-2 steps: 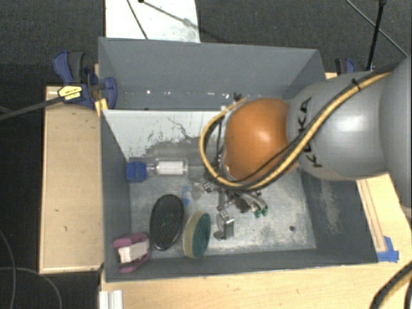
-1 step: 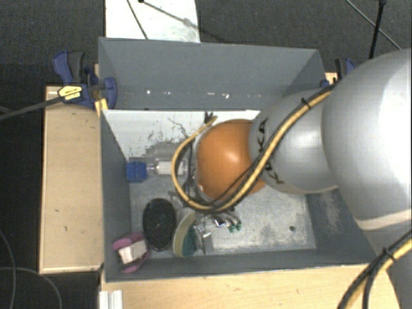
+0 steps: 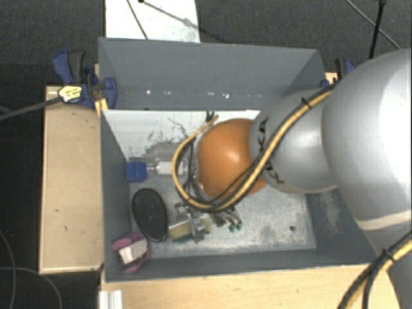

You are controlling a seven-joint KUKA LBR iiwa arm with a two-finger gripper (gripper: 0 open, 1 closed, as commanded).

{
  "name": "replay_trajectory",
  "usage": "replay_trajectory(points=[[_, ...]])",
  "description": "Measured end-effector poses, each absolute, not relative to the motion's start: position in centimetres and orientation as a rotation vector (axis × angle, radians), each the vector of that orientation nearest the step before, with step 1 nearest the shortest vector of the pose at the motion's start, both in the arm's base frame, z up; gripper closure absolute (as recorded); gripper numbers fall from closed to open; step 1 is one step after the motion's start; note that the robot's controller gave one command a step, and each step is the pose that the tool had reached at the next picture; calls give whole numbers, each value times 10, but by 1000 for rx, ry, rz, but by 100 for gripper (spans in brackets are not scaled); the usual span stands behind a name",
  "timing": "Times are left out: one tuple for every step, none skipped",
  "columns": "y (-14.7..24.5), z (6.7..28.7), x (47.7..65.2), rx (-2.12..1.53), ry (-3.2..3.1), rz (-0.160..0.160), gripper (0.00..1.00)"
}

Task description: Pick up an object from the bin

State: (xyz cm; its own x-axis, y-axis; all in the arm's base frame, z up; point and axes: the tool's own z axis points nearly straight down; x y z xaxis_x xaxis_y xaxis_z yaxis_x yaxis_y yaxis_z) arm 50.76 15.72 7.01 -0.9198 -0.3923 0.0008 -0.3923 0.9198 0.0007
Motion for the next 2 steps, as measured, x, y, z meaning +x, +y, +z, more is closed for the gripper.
replay_trajectory(points=[[166,198,495,638,-3086,-3,100],[174,344,504,552,-3105,-3,100]])
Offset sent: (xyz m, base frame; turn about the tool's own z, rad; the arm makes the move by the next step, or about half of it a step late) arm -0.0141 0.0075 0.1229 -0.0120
